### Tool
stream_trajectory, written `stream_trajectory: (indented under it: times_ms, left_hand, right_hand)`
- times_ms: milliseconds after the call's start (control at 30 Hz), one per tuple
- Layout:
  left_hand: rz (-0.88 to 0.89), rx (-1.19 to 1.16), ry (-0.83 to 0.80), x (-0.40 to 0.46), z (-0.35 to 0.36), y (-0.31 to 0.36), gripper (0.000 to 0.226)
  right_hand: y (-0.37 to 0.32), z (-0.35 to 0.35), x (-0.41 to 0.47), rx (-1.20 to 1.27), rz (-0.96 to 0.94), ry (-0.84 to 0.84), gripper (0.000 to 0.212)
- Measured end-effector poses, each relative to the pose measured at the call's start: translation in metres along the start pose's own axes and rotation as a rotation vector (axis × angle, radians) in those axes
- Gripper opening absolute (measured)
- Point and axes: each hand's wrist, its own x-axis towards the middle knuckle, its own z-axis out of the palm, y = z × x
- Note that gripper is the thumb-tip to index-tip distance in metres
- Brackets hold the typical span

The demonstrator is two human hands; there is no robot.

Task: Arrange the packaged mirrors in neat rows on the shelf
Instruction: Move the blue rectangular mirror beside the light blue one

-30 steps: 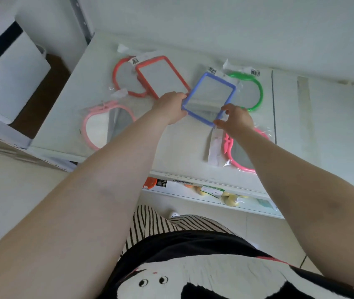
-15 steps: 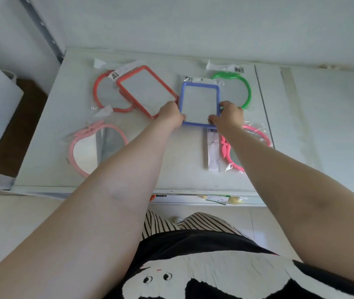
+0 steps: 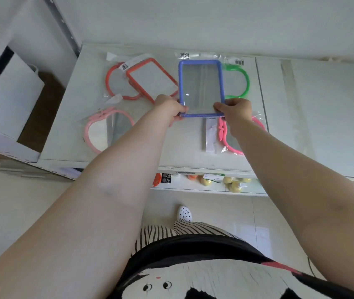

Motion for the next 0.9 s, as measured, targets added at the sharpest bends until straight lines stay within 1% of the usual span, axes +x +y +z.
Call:
stream_trajectory:
  times_ms: [67,133,167,200,300,433,500,567,700,800,867,900]
  left_hand:
    - [0.041,0.009,0.007,-0.012,-0.004,-0.003,0.049]
    - [0.051,0.009,0.008,-0.028,-0.009,-0.010,0.036]
    - [0.054,0.017,-0.002,-0.038,-0.012,-0.015,0.027]
    - [0.057,0.027,-0.019,-0.048,-0.015,-0.022,0.022]
    - [0.062,0.024,-0.062,-0.076,-0.025,-0.052,0.026]
    - [0.059,0.028,-0.093,-0.107,-0.030,-0.091,0.027]
    - [0.058,0.059,-0.107,-0.121,-0.024,-0.102,0.024]
    - [0.058,0.074,-0.135,-0.134,-0.014,-0.105,0.022]
    - [0.054,0.091,-0.180,-0.156,0.016,-0.107,0.030]
    - [0.042,0.098,-0.206,-0.170,0.043,-0.103,0.026]
    - [0.048,0.098,-0.233,-0.177,0.062,-0.100,0.027]
    - [0.054,0.102,-0.246,-0.181,0.075,-0.100,0.034]
  right_hand:
    - [0.004,-0.002,-0.013,0.004,-0.010,0.013,0.020]
    - [0.011,-0.004,-0.029,0.020,-0.021,0.026,0.013]
    - [0.015,-0.005,-0.038,0.015,-0.022,0.028,0.014]
    - [0.020,-0.008,-0.048,0.007,-0.015,0.031,0.015]
    - [0.039,-0.015,-0.084,0.024,0.011,0.022,0.028]
    - [0.069,-0.025,-0.134,0.020,0.064,0.021,0.025]
    - [0.080,-0.034,-0.156,0.000,0.090,0.037,0.020]
    - [0.088,-0.046,-0.174,0.019,0.112,0.082,0.013]
    - [0.099,-0.076,-0.193,0.062,0.151,0.175,0.016]
    - [0.108,-0.103,-0.195,0.089,0.163,0.239,0.014]
    - [0.114,-0.122,-0.195,0.095,0.188,0.262,0.024]
    - [0.117,-0.134,-0.197,0.104,0.196,0.272,0.024]
